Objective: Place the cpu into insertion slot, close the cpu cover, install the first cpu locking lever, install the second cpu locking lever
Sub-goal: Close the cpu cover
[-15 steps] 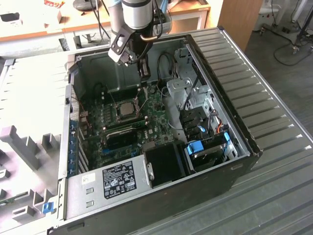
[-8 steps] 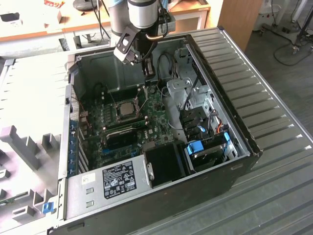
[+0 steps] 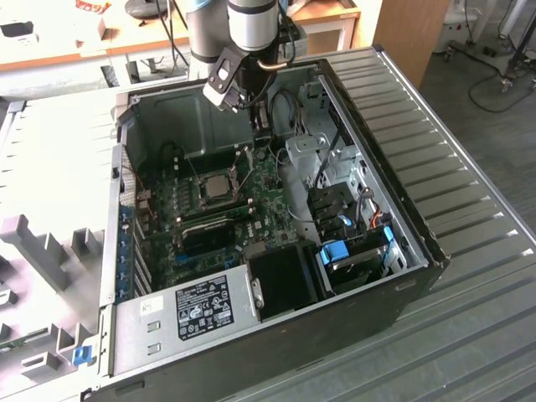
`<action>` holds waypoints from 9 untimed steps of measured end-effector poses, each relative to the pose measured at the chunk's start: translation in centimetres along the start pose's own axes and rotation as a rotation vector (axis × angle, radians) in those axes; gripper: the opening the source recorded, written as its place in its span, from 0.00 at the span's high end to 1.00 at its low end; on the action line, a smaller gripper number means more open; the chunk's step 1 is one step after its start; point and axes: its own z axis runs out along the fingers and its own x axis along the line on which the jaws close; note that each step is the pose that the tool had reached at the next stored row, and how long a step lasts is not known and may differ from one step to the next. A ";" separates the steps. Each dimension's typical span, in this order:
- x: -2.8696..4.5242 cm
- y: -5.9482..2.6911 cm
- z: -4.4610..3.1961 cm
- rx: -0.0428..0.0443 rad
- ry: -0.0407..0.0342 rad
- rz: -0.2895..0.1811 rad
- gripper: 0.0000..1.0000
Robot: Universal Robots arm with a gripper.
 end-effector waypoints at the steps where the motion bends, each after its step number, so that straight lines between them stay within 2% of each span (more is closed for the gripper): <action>1: 0.00 0.02 0.15 0.0000 0.0000 0.000 0.90; 9: -0.01 0.10 0.85 -0.0003 -0.0014 0.013 0.90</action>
